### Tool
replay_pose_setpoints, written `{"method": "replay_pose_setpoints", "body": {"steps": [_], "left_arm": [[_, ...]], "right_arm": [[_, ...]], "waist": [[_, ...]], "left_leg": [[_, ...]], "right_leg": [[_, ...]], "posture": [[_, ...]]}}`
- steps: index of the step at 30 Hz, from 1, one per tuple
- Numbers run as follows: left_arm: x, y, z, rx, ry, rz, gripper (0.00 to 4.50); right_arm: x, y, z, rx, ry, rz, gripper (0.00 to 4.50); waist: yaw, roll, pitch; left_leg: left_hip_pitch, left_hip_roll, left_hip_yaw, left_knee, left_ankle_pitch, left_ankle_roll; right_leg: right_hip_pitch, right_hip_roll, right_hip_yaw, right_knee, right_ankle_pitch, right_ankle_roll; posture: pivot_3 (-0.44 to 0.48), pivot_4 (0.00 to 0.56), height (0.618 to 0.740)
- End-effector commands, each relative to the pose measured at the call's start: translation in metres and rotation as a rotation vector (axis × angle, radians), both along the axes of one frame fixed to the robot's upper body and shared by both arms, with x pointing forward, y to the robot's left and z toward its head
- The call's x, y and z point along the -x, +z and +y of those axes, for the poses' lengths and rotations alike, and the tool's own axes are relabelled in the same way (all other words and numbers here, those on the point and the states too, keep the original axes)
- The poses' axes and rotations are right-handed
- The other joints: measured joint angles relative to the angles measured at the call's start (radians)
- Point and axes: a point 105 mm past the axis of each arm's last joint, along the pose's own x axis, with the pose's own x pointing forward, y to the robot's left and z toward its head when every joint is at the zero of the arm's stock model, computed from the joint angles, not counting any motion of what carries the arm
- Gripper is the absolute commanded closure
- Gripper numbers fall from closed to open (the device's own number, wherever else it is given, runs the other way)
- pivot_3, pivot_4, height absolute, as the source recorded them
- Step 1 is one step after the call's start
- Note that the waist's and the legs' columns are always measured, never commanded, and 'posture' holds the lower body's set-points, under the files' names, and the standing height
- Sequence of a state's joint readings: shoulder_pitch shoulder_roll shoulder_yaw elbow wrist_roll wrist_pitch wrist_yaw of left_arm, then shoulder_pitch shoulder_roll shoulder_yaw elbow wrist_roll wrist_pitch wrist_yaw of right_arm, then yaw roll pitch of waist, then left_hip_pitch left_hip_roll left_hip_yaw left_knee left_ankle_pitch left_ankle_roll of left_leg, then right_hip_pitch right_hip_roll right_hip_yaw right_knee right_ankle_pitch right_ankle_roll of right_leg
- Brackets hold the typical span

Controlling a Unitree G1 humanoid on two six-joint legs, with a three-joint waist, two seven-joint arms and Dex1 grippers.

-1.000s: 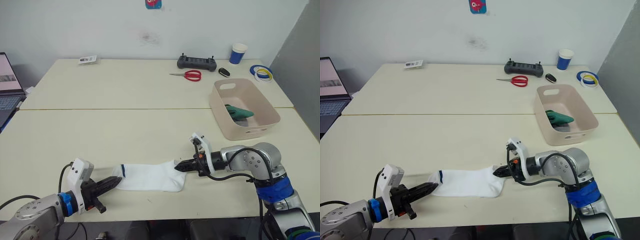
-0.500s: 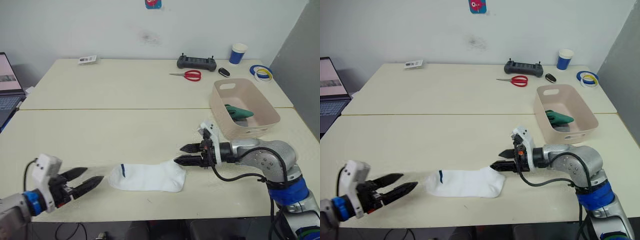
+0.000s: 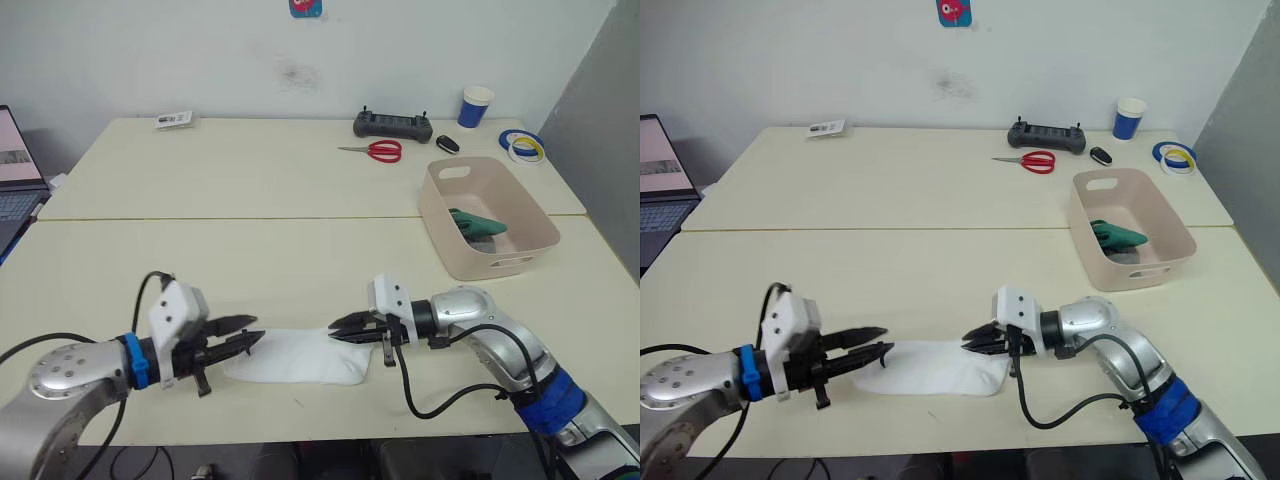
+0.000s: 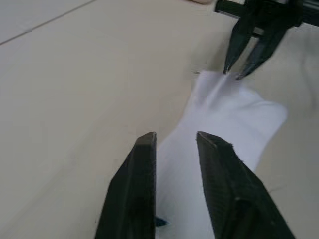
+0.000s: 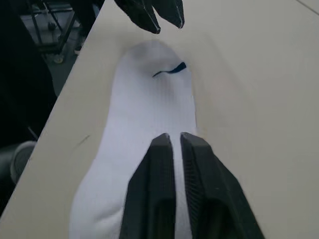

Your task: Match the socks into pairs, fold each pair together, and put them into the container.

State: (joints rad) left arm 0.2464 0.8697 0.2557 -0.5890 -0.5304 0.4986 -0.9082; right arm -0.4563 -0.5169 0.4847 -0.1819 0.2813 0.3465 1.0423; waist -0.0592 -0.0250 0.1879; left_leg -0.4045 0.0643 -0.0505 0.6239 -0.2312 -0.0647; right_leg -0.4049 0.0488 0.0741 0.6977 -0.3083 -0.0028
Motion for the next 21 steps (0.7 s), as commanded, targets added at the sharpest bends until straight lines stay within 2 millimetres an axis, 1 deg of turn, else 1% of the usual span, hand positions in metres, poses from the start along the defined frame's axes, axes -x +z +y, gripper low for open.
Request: {"method": "replay_pose_setpoints", "body": {"steps": [1, 4, 7, 9, 10, 12, 15, 17, 19, 20, 21], "left_arm": [[-0.002, -0.017, 0.013, -0.127, 0.023, -0.032, 4.48], [-0.004, -0.037, 0.035, -0.199, 0.104, -0.029, 4.48], [-0.002, -0.047, 0.046, -0.204, 0.16, -0.015, 4.48], [0.006, -0.058, 0.053, -0.228, 0.164, 0.011, 4.48], [0.009, -0.062, 0.056, -0.239, 0.163, 0.016, 4.48], [0.01, -0.065, 0.058, -0.217, 0.184, 0.023, 4.48], [0.009, -0.056, 0.047, -0.107, 0.188, 0.02, 4.48], [0.009, -0.043, 0.039, -0.023, 0.176, 0.017, 4.48], [0.007, -0.025, 0.039, 0.066, 0.198, 0.024, 4.48], [0.005, -0.018, 0.041, 0.1, 0.214, 0.031, 4.31], [0.004, -0.011, 0.043, 0.125, 0.224, 0.042, 4.12]], "right_arm": [[0.003, -0.006, 0.003, 0.005, 0.034, -0.011, 4.5], [0.001, -0.022, -0.006, 0.058, 0.018, 0.019, 4.5], [-0.003, -0.035, -0.015, 0.108, -0.005, 0.024, 4.5], [-0.005, -0.043, -0.023, 0.142, -0.016, 0.023, 4.5], [-0.006, -0.045, -0.026, 0.152, -0.023, 0.026, 4.5], [-0.007, -0.049, -0.031, 0.171, -0.024, 0.023, 4.5], [-0.007, -0.044, -0.034, 0.16, -0.022, 0.032, 4.5], [-0.004, -0.024, -0.032, 0.088, -0.021, 0.065, 4.5], [-0.001, -0.001, -0.031, 0.012, -0.033, 0.11, 4.5], [-0.001, 0.008, -0.032, -0.016, -0.054, 0.135, 4.5], [-0.001, 0.014, -0.034, -0.031, -0.072, 0.166, 4.32]], "waist": [[0.001, 0.0, 0.0], [0.002, 0.0, 0.0], [0.004, 0.0, 0.0], [0.005, 0.0, -0.001], [0.005, 0.0, -0.001], [0.005, 0.001, -0.001], [0.004, 0.001, -0.002], [0.004, 0.001, -0.001], [0.004, 0.001, -0.001], [0.004, 0.001, -0.001], [0.005, 0.001, -0.001]], "left_leg": [[0.0, 0.0, 0.0, 0.0, 0.0, 0.0], [0.001, 0.0, 0.0, 0.0, 0.0, 0.0], [0.001, -0.001, 0.001, 0.001, 0.0, 0.0], [0.001, -0.001, 0.002, 0.001, 0.0, 0.0], [0.002, -0.001, 0.002, 0.001, 0.0, 0.0], [0.006, -0.001, 0.002, 0.001, 0.0, 0.0], [0.009, -0.001, 0.001, 0.001, 0.0, 0.0], [0.009, -0.001, 0.0, 0.002, 0.0, 0.0], [0.008, -0.001, 0.0, 0.002, 0.0, 0.0], [0.007, -0.001, -0.001, 0.002, 0.0, 0.0], [0.007, -0.001, -0.001, 0.003, 0.0, 0.0]], "right_leg": [[0.0, 0.0, 0.0, 0.0, 0.0, 0.0], [0.001, 0.0, 0.0, 0.0, 0.0, 0.0], [0.001, -0.001, 0.0, 0.0, 0.0, 0.0], [0.002, -0.001, 0.0, 0.0, 0.0, 0.0], [0.002, -0.001, 0.0, 0.0, 0.0, 0.0], [0.006, -0.001, 0.0, 0.0, 0.0, 0.0], [0.011, -0.001, 0.0, 0.0, 0.0, 0.0], [0.012, -0.001, 0.0, 0.0, 0.0, 0.0], [0.011, -0.001, 0.0, 0.0, 0.0, 0.0], [0.011, -0.001, 0.0, 0.0, 0.0, 0.0], [0.011, -0.001, -0.001, 0.0, 0.0, 0.0]], "posture": [[0.0, 0.15, 0.74], [0.0, 0.15, 0.74], [0.0, 0.15, 0.74], [0.0, 0.15, 0.74], [0.0, 0.15, 0.74], [0.0, 0.15, 0.74], [0.0, 0.15, 0.74], [0.0, 0.15, 0.74], [0.0, 0.15, 0.74], [0.0, 0.15, 0.74], [0.0, 0.15, 0.74]]}}
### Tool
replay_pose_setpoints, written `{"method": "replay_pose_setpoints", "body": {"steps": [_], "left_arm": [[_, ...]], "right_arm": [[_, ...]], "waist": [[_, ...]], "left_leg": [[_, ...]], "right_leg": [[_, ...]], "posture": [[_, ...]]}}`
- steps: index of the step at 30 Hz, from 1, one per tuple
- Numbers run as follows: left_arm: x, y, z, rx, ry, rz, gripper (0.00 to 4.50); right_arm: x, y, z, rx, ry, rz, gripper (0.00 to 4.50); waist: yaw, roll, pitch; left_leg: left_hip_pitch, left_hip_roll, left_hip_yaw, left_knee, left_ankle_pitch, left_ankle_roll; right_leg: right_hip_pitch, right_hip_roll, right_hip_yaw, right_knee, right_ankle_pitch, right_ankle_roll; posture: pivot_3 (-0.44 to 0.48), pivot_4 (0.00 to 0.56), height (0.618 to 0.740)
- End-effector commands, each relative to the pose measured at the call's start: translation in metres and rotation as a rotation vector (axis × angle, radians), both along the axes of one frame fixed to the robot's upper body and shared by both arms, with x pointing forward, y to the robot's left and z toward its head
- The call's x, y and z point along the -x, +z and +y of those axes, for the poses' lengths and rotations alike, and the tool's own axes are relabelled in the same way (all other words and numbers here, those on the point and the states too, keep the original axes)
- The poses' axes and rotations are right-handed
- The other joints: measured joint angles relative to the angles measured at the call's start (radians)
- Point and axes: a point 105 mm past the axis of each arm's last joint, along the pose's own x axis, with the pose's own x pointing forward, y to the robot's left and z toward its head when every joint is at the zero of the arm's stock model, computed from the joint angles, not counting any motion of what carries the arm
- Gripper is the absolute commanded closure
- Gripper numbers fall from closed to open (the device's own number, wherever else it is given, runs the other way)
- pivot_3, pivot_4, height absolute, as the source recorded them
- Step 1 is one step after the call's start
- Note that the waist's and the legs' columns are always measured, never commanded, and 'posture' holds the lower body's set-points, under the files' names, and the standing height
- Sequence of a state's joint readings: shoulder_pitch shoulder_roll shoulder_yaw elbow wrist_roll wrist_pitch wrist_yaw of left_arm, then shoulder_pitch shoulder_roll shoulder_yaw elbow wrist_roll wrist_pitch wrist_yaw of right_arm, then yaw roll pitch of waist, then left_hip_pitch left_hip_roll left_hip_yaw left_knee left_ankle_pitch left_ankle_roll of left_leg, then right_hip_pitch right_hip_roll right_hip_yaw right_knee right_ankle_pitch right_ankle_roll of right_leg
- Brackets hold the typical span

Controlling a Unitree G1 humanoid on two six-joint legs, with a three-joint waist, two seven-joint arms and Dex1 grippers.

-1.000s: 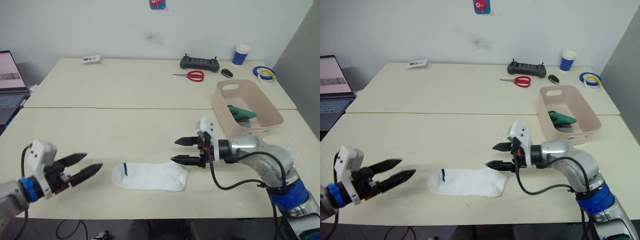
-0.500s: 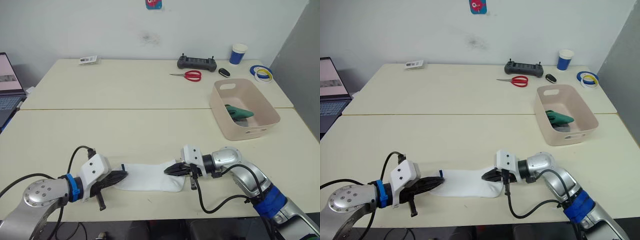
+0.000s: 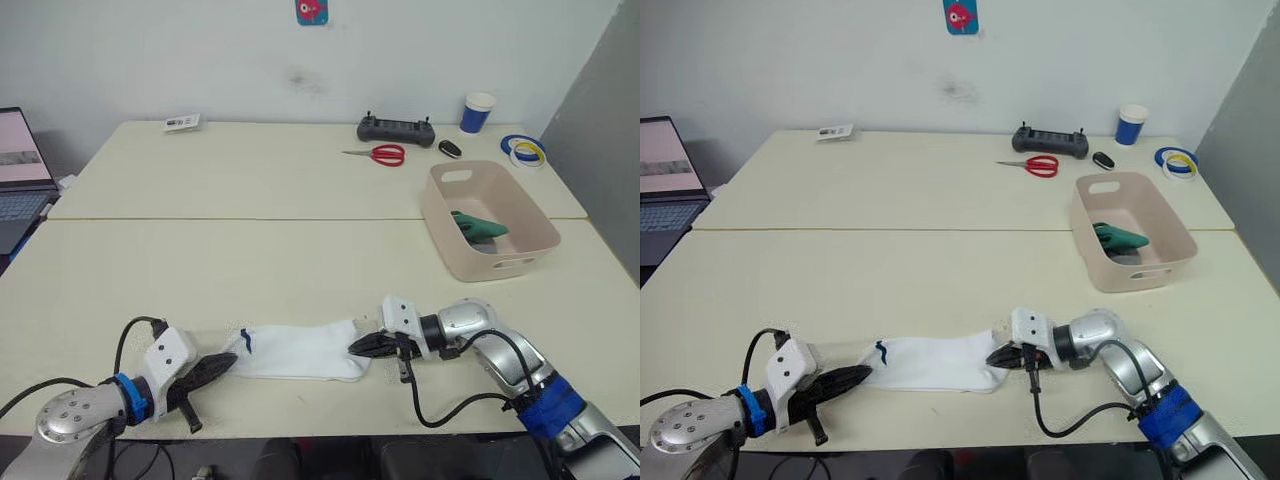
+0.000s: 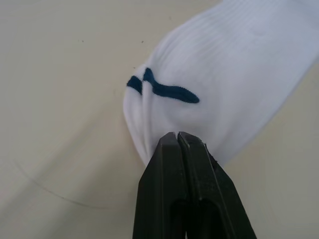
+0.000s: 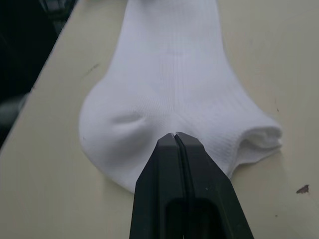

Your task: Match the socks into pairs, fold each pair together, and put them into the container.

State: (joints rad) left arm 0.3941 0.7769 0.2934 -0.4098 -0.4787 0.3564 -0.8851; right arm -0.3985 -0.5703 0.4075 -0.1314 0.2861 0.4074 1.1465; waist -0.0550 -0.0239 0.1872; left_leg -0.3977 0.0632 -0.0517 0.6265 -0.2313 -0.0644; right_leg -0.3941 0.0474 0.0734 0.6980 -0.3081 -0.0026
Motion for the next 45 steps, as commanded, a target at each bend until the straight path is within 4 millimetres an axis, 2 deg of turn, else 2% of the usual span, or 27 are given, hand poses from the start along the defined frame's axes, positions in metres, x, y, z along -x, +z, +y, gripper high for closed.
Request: {"method": "replay_pose_setpoints", "body": {"steps": [1, 2, 6, 13, 16, 18, 19, 22, 24, 28, 33, 38, 45], "left_arm": [[-0.006, 0.036, 0.007, 0.095, 0.034, -0.025, 3.95], [-0.007, 0.04, 0.011, 0.111, 0.049, -0.011, 3.68], [-0.009, 0.039, 0.025, 0.183, 0.129, 0.071, 2.38], [-0.006, 0.012, 0.015, 0.184, 0.152, 0.172, 0.16], [-0.01, 0.002, 0.012, 0.174, 0.172, 0.179, 0.07], [-0.009, -0.003, 0.008, 0.166, 0.159, 0.193, 0.07], [-0.008, -0.004, 0.005, 0.168, 0.149, 0.195, 0.25], [-0.003, -0.002, -0.001, 0.196, 0.13, 0.201, 0.99], [-0.001, -0.001, -0.002, 0.197, 0.126, 0.205, 1.59], [0.001, -0.003, -0.004, 0.195, 0.123, 0.21, 2.84], [0.001, -0.002, -0.008, 0.199, 0.117, 0.201, 4.47], [-0.005, 0.003, -0.022, 0.224, 0.092, 0.166, 4.47], [-0.04, 0.01, -0.045, 0.248, 0.074, 0.103, 4.47]], "right_arm": [[0.002, 0.039, -0.004, -0.104, -0.046, 0.046, 4.12], [0.001, 0.041, -0.009, -0.1, -0.066, 0.061, 3.92], [-0.004, 0.032, -0.023, -0.038, -0.16, 0.09, 2.51], [-0.01, 0.002, -0.016, -0.001, -0.261, 0.182, 0.02], [-0.004, -0.01, -0.017, 0.052, -0.24, 0.195, 0.0], [0.002, -0.009, -0.014, 0.047, -0.208, 0.213, 0.0], [0.006, -0.006, -0.011, 0.037, -0.187, 0.226, 0.0], [0.013, -0.002, 0.0, 0.02, -0.129, 0.242, 0.62], [0.013, -0.003, 0.004, 0.025, -0.113, 0.245, 1.24], [0.01, -0.004, 0.008, 0.03, -0.111, 0.246, 2.66], [0.001, -0.001, 0.0, 0.031, -0.142, 0.241, 4.47], [-0.007, 0.01, -0.018, 0.034, -0.173, 0.235, 4.47], [-0.028, 0.012, -0.041, 0.097, -0.229, 0.186, 4.47]], "waist": [[0.0, 0.0, 0.0], [0.0, 0.0, 0.0], [0.0, 0.0, 0.0], [-0.003, 0.0, 0.0], [-0.002, 0.0, 0.0], [-0.002, -0.001, -0.001], [-0.002, -0.001, -0.001], [-0.001, -0.001, -0.001], [-0.002, -0.001, -0.001], [-0.002, -0.001, -0.001], [-0.002, -0.001, -0.001], [0.002, 0.0, 0.0], [0.003, 0.0, 0.0]], "left_leg": [[0.0, 0.0, -0.001, 0.0, 0.0, 0.0], [0.0, 0.0, -0.002, 0.0, 0.0, 0.0], [0.0, 0.0, -0.002, 0.0, 0.0, 0.0], [0.0, 0.0, -0.001, 0.0, 0.0, 0.0], [-0.001, 0.0, -0.001, 0.0, 0.0, 0.0], [0.0, 0.0, -0.002, 0.0, 0.0, 0.0], [0.0, 0.0, -0.001, 0.0, 0.0, 0.0], [0.0, 0.0, -0.002, 0.0, 0.0, 0.0], [0.0, 0.0, -0.002, 0.0, 0.0, 0.0], [0.0, 0.0, -0.002, 0.0, 0.0, 0.0], [-0.001, 0.0, -0.001, 0.0, 0.0, 0.0], [-0.001, -0.001, -0.001, 0.0, 0.0, 0.0], [0.0, -0.001, -0.002, 0.002, 0.0, 0.0]], "right_leg": [[0.0, 0.0, -0.001, 0.0, 0.0, 0.0], [0.0, 0.0, -0.002, 0.0, 0.0, 0.0], [0.0, 0.001, -0.001, -0.001, 0.0, 0.0], [-0.001, 0.001, 0.0, 0.0, 0.0, 0.0], [-0.001, 0.001, 0.0, 0.0, 0.0, 0.0], [0.0, 0.001, -0.001, 0.0, 0.0, 0.0], [0.0, 0.0, -0.001, -0.001, 0.0, 0.0], [0.0, 0.0, -0.001, -0.001, 0.0, 0.0], [0.0, 0.001, -0.001, -0.001, 0.0, 0.0], [-0.001, 0.001, -0.001, -0.001, 0.0, 0.0], [0.0, 0.0, -0.001, -0.001, 0.0, 0.0], [0.0, 0.0, -0.001, -0.001, 0.0, 0.0], [0.001, 0.001, -0.001, 0.0, 0.001, 0.001]], "posture": [[0.0, 0.15, 0.74], [0.0, 0.15, 0.74], [0.0, 0.15, 0.74], [0.0, 0.15, 0.74], [0.0, 0.15, 0.74], [0.0, 0.15, 0.74], [0.0, 0.15, 0.74], [0.0, 0.15, 0.74], [0.0, 0.15, 0.74], [0.0, 0.15, 0.74], [0.0, 0.15, 0.74], [0.0, 0.15, 0.74], [0.0, 0.15, 0.74]]}}
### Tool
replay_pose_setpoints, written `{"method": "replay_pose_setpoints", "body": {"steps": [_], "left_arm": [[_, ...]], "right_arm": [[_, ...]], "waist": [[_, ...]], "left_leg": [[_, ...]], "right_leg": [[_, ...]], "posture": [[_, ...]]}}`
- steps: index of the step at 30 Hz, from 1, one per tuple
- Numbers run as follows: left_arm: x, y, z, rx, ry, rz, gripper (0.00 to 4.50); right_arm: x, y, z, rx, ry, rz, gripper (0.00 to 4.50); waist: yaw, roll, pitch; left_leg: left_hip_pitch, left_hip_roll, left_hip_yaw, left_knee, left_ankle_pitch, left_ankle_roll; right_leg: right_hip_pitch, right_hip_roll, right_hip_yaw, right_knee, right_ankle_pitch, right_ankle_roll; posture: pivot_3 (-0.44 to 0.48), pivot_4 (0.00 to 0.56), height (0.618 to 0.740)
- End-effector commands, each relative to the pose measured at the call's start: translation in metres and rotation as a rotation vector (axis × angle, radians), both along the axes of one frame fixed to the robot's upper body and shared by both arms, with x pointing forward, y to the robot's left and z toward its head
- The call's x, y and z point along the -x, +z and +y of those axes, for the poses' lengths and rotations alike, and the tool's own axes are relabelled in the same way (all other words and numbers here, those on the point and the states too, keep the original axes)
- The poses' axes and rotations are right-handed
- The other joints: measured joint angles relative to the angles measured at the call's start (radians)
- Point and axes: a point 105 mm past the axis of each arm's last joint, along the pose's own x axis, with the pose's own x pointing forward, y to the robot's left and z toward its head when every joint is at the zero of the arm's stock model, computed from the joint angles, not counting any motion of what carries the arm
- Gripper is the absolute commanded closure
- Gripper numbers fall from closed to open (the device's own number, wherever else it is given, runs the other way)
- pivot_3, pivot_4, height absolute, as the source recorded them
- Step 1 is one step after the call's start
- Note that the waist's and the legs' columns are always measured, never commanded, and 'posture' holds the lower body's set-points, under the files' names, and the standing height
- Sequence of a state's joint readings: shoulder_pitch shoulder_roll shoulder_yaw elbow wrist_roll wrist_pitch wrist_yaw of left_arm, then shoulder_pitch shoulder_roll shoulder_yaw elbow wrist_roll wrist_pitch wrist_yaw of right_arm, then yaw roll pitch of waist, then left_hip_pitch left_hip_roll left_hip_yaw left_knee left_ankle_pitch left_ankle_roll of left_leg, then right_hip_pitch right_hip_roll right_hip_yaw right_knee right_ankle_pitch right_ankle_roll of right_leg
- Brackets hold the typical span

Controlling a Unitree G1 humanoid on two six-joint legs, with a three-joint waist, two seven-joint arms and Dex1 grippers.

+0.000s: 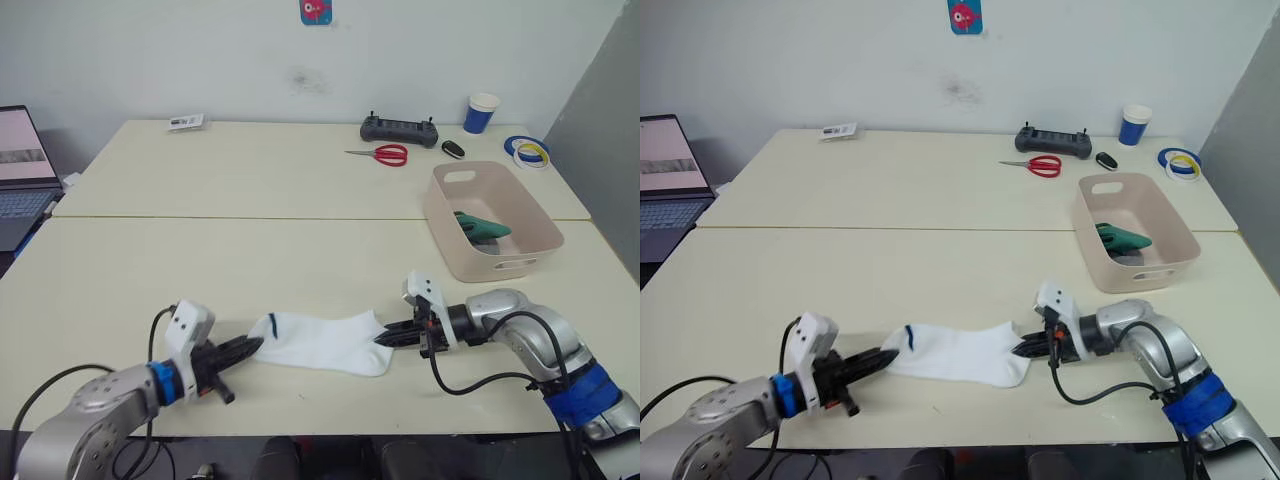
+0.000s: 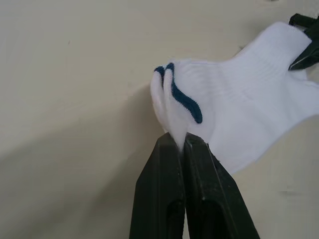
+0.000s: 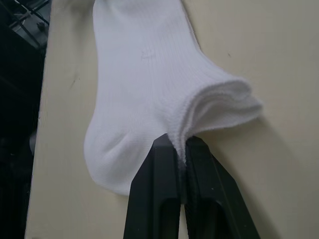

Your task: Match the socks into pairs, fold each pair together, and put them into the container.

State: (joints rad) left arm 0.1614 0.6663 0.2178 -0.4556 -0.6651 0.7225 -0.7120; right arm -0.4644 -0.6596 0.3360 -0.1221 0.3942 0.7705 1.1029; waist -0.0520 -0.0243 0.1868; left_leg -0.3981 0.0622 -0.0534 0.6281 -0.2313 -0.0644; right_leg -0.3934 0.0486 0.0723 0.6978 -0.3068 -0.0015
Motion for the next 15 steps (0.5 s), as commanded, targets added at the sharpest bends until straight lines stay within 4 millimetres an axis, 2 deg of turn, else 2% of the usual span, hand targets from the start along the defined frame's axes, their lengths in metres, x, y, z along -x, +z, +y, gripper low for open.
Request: {"method": "replay_pose_setpoints", "body": {"steps": [1, 4, 6, 12, 15], "left_arm": [[-0.015, 0.002, -0.011, 0.005, -0.007, -0.022, 4.47], [-0.028, 0.001, -0.023, -0.002, -0.023, -0.022, 4.47], [-0.034, -0.003, -0.024, -0.017, 0.002, -0.015, 4.47], [-0.032, -0.016, -0.02, -0.05, 0.025, 0.034, 4.47], [-0.04, -0.015, -0.018, -0.068, 0.057, -0.019, 4.5]], "right_arm": [[-0.015, 0.011, -0.007, 0.009, -0.011, -0.051, 4.47], [-0.032, 0.013, -0.012, 0.023, -0.053, -0.062, 4.47], [-0.04, 0.013, -0.014, 0.032, -0.063, -0.07, 4.47], [-0.049, 0.007, -0.013, 0.03, -0.064, -0.042, 4.47], [-0.05, 0.006, -0.017, 0.042, -0.059, -0.053, 3.7]], "waist": [[-0.001, 0.0, 0.0], [-0.002, 0.0, 0.0], [-0.004, 0.0, 0.0], [-0.004, 0.0, 0.0], [-0.003, 0.0, 0.0]], "left_leg": [[0.0, 0.0, 0.0, 0.0, 0.0, 0.0], [0.0, -0.001, 0.002, 0.0, 0.0, 0.0], [0.0, -0.001, 0.002, 0.0, 0.0, 0.0], [0.0, 0.001, 0.0, 0.0, 0.0, 0.0], [0.0, 0.0, 0.0, 0.0, 0.0, 0.0]], "right_leg": [[0.0, 0.0, 0.0, 0.0, 0.0, 0.0], [-0.001, 0.001, 0.0, 0.0, 0.0, 0.001], [-0.001, 0.001, 0.0, 0.0, 0.001, 0.001], [-0.001, 0.001, 0.0, 0.0, 0.001, 0.001], [0.0, 0.0, 0.0, 0.0, 0.001, 0.001]], "posture": [[0.0, 0.15, 0.74], [0.0, 0.15, 0.74], [0.0, 0.15, 0.74], [0.0, 0.15, 0.74], [0.0, 0.15, 0.74]]}}
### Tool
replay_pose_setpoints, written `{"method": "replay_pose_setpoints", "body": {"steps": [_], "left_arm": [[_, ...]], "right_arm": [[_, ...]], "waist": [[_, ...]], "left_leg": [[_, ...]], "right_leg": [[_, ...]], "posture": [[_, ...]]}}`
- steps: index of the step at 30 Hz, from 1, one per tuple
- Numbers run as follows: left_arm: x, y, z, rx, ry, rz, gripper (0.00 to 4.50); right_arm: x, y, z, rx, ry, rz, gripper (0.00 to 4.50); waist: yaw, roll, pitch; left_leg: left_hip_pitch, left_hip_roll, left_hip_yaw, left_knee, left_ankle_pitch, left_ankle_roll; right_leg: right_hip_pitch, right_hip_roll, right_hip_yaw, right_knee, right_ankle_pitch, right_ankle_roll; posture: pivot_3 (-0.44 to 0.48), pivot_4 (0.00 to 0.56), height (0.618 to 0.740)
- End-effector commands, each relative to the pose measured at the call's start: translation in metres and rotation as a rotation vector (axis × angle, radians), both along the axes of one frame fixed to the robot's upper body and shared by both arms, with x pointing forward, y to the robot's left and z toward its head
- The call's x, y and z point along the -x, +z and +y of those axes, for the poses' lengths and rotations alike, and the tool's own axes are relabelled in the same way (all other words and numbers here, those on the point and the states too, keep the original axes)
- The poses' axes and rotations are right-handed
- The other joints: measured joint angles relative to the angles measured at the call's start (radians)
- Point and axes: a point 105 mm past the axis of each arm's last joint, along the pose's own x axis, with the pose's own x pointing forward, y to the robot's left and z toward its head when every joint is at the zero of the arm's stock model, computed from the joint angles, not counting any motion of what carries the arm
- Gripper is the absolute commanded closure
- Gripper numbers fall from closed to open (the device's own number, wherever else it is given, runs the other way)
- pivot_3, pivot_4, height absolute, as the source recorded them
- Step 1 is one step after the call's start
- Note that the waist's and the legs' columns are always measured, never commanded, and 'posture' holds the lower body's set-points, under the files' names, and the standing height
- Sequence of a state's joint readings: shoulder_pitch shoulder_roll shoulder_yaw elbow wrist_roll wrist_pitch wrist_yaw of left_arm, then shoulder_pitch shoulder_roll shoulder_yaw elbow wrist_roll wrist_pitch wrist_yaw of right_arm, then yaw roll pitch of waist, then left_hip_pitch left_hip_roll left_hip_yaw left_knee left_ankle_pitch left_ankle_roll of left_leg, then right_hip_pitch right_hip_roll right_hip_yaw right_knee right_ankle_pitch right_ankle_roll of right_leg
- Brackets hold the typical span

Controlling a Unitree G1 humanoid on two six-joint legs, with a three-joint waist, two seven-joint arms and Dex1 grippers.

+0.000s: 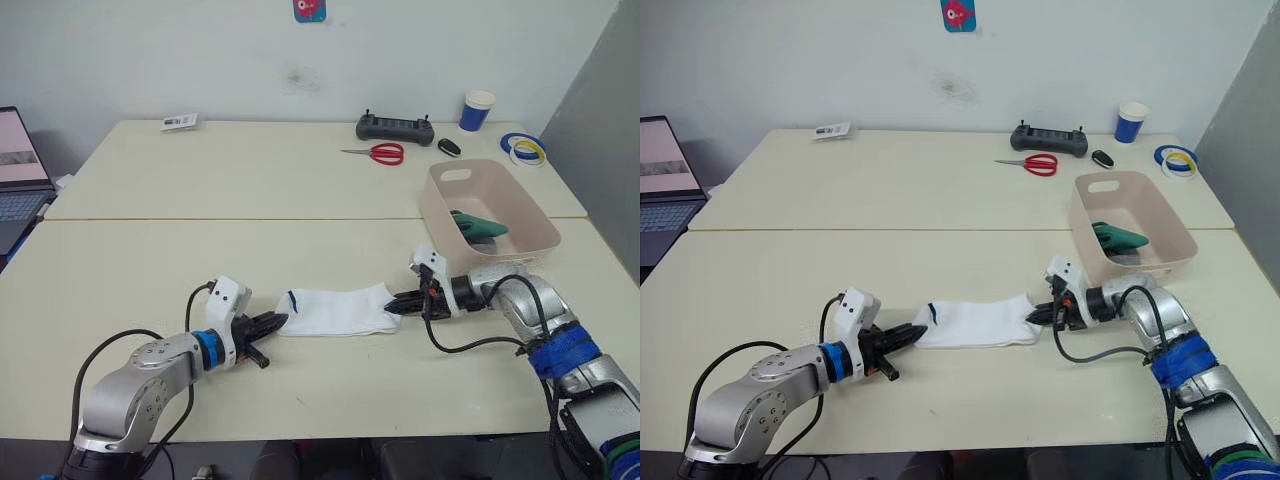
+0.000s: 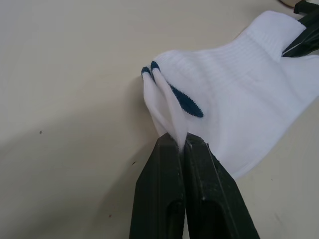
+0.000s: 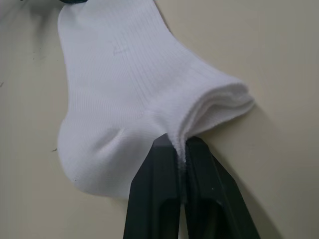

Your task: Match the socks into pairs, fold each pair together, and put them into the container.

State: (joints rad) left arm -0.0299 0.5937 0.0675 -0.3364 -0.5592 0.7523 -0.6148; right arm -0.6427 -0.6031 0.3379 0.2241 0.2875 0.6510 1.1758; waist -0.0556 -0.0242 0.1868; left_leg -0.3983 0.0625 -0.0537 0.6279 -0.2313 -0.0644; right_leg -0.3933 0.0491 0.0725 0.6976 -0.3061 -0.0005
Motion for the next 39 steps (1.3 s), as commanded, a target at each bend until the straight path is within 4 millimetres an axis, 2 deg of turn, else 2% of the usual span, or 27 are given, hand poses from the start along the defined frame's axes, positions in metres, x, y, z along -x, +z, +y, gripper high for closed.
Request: {"method": "replay_pose_setpoints", "body": {"steps": [1, 5, 10, 11, 13, 16, 19, 22, 25, 27, 30, 34, 36, 37, 39], "left_arm": [[-0.006, -0.003, 0.003, -0.021, 0.036, -0.031, 4.5], [-0.001, -0.002, 0.0, 0.003, 0.021, -0.029, 3.48], [0.004, 0.01, 0.019, -0.043, 0.086, -0.094, 1.93], [0.007, 0.017, 0.02, -0.044, 0.08, -0.119, 1.59], [0.009, 0.034, 0.023, -0.065, 0.074, -0.189, 0.98], [0.005, 0.052, 0.025, -0.095, 0.067, -0.262, 0.03], [0.003, 0.061, 0.025, -0.172, -0.017, -0.321, 0.03], [0.0, 0.07, 0.02, -0.173, -0.103, -0.379, 0.03], [0.0, 0.069, 0.009, -0.169, -0.216, -0.41, 0.66], [0.0, 0.066, -0.001, -0.161, -0.276, -0.406, 1.31], [-0.003, 0.056, -0.019, -0.162, -0.347, -0.402, 2.32], [-0.012, 0.039, -0.038, -0.188, -0.352, -0.397, 3.64], [-0.017, 0.025, -0.041, -0.22, -0.33, -0.377, 4.29], [-0.02, 0.019, -0.041, -0.234, -0.311, -0.364, 4.5], [-0.02, 0.01, -0.038, -0.251, -0.296, -0.339, 4.5]], "right_arm": [[-0.003, 0.004, -0.002, 0.011, 0.016, -0.036, 3.39], [-0.003, 0.009, -0.014, 0.028, -0.001, -0.083, 1.96], [-0.005, 0.034, -0.021, -0.008, -0.078, -0.211, 0.2], [-0.004, 0.041, -0.02, -0.029, -0.087, -0.228, 0.0], [-0.005, 0.055, -0.018, -0.047, -0.104, -0.304, 0.0], [-0.004, 0.066, -0.014, -0.053, -0.112, -0.402, 0.0], [0.009, 0.074, -0.002, -0.112, -0.07, -0.419, 0.0], [0.017, 0.074, 0.007, -0.14, -0.02, -0.442, 0.0], [0.02, 0.067, 0.015, -0.119, 0.027, -0.471, 0.0], [0.021, 0.061, 0.025, -0.115, 0.06, -0.489, 0.0], [0.022, 0.054, 0.042, -0.117, 0.116, -0.527, 0.65], [0.02, 0.041, 0.058, -0.107, 0.141, -0.55, 2.05], [0.019, 0.028, 0.062, -0.096, 0.118, -0.523, 2.74], [0.018, 0.019, 0.061, -0.076, 0.111, -0.517, 3.15], [0.016, 0.007, 0.056, -0.039, 0.101, -0.512, 3.93]], "waist": [[0.0, 0.0, 0.0], [0.0, 0.0, 0.0], [-0.001, 0.0, 0.0], [-0.002, 0.0, 0.0], [-0.006, 0.001, 0.0], [-0.001, 0.001, 0.001], [0.002, 0.001, 0.001], [0.004, 0.001, 0.001], [0.005, 0.001, 0.001], [0.005, 0.001, 0.001], [0.004, 0.001, 0.001], [0.005, 0.001, 0.001], [0.005, 0.001, 0.001], [0.005, 0.001, 0.001], [0.005, 0.001, 0.001]], "left_leg": [[0.0, 0.0, 0.0, 0.0, 0.0, 0.0], [0.002, -0.001, 0.001, 0.001, 0.0, 0.0], [0.002, -0.002, 0.001, 0.002, 0.0, 0.0], [0.002, -0.001, 0.001, 0.001, 0.0, 0.0], [0.002, 0.001, 0.0, 0.001, 0.0, 0.0], [0.002, 0.001, -0.002, 0.0, 0.0, 0.0], [0.002, 0.0, -0.001, 0.001, 0.0, 0.0], [0.001, -0.002, 0.001, 0.001, 0.0, 0.0], [0.001, -0.002, 0.002, 0.001, 0.0, 0.0], [0.001, -0.002, 0.003, 0.001, 0.0, 0.0], [0.001, -0.001, 0.002, 0.001, 0.0, 0.0], [0.001, -0.001, 0.002, 0.001, 0.0, 0.0], [0.001, -0.001, 0.002, 0.001, 0.0, 0.0], [0.001, -0.001, 0.002, 0.001, 0.0, 0.0], [0.001, -0.001, 0.001, 0.001, 0.0, 0.0]], "right_leg": [[0.0, 0.0, 0.0, 0.0, 0.0, 0.0], [0.003, 0.0, 0.0, 0.0, 0.0, 0.001], [0.004, 0.0, 0.001, 0.0, 0.001, 0.001], [0.004, -0.001, 0.001, 0.0, 0.001, 0.001], [0.003, 0.0, 0.001, 0.0, 0.001, 0.001], [0.003, 0.0, -0.001, 0.0, 0.001, 0.001], [0.003, 0.0, 0.0, -0.001, 0.001, 0.001], [0.003, 0.0, 0.0, -0.002, 0.0, 0.001], [0.003, -0.001, 0.0, -0.002, 0.001, 0.001], [0.003, -0.001, 0.0, -0.002, 0.001, 0.001], [0.003, 0.0, 0.0, -0.002, 0.001, 0.001], [0.003, 0.001, 0.0, -0.002, 0.001, 0.001], [0.002, 0.001, 0.0, -0.002, 0.001, 0.001], [0.002, 0.001, 0.0, -0.001, 0.001, 0.001], [0.002, 0.0, 0.0, -0.001, 0.001, 0.001]], "posture": [[0.0, 0.15, 0.74], [0.0, 0.15, 0.74], [0.0, 0.15, 0.74], [0.0, 0.15, 0.74], [0.0, 0.15, 0.74], [0.0, 0.15, 0.74], [0.0, 0.15, 0.74], [0.0, 0.15, 0.74], [0.0, 0.15, 0.74], [0.0, 0.15, 0.74], [0.0, 0.15, 0.74], [0.0, 0.15, 0.74], [0.0, 0.15, 0.74], [0.0, 0.15, 0.74], [0.0, 0.15, 0.74]]}}
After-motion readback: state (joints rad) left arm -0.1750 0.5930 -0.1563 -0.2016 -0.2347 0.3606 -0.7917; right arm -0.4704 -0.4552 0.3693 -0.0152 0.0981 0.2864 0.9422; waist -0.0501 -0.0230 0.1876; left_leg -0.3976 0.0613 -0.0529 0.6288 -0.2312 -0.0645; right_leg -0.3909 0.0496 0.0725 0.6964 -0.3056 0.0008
